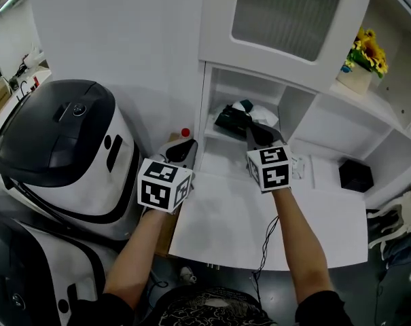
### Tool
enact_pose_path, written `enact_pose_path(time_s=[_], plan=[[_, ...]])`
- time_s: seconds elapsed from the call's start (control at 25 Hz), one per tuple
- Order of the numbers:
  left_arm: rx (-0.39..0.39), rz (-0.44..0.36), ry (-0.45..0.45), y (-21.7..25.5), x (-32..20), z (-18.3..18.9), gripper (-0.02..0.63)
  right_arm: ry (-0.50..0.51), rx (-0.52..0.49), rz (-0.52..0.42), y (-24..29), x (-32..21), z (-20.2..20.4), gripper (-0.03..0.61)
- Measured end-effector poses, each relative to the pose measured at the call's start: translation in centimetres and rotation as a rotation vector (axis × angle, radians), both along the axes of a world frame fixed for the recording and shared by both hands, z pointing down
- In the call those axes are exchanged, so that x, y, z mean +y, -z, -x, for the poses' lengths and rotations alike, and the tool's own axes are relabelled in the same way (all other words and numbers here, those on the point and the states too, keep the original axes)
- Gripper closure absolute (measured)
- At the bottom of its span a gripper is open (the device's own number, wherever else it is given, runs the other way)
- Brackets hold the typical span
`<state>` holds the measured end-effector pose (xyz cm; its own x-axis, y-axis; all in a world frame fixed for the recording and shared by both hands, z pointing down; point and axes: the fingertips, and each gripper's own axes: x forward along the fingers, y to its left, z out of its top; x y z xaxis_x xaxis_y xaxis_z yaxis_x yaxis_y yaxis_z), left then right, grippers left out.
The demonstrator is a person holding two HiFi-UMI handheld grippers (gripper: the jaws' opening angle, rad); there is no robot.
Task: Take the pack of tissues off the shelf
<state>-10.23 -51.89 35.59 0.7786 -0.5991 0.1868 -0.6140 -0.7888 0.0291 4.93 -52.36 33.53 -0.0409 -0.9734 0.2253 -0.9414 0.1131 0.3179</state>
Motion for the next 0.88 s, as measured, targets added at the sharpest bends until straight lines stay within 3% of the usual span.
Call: enact_pose_path(time_s=[0.88], plan=[[-0.05,-0.045,0.281,0.7,11.2,3.4,0.611,0.276,-0.118,-0.125,2.3,9.3,4.5,0.572]])
